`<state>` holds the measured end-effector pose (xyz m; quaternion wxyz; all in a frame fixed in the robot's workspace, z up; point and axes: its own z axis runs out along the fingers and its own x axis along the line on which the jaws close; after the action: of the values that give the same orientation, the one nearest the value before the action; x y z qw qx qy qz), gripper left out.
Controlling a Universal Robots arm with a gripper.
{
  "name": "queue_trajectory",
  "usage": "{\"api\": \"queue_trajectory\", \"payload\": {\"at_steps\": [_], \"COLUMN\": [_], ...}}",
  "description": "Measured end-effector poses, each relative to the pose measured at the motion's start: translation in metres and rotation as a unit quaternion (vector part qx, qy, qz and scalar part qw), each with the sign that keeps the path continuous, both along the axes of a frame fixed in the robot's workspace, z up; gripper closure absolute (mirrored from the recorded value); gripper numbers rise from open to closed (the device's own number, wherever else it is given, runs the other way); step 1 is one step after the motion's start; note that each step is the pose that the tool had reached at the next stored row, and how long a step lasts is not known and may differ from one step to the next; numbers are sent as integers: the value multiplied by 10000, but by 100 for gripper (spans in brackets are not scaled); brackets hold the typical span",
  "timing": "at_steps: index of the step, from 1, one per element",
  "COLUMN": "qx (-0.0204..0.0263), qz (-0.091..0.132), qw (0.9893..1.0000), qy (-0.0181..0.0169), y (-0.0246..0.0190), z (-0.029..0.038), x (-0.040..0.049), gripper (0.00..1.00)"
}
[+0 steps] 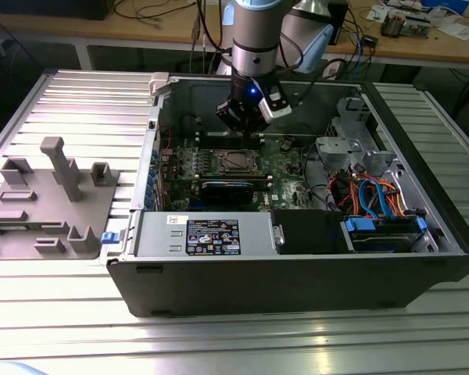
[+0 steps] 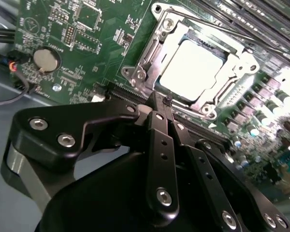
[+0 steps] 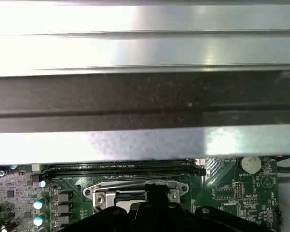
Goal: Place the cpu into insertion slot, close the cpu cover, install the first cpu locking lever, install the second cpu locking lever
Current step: 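Install the second cpu locking lever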
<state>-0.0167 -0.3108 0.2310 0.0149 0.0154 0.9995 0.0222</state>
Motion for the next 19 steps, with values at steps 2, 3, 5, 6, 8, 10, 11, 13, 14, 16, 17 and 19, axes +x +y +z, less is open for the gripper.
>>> {"api": "queue_trajectory", "payload": {"at_steps": [2,3,5,6,8,10,11,13,14,16,17,19], "qx": [1,0,0,0,-3,-53,-76,-104,-116,-121,-121,-121], "qz": [-5,-6,-12,-15,-32,-40,-40,-42,-43,-43,-43,-46], "qw": [10000,10000,10000,10000,10000,10000,10000,9999,9999,9999,9999,9999], "qy": [0,0,0,0,-2,0,-1,0,0,0,-1,0], "y": [0,0,0,0,1,-1,-5,-17,-25,-59,-75,-110], "z": [61,87,165,191,206,203,201,199,197,196,195,195], "x": [0,0,0,0,1,1,1,0,0,0,0,0], "gripper": [89,89,89,89,89,89,89,89,89,89,89,89]}}
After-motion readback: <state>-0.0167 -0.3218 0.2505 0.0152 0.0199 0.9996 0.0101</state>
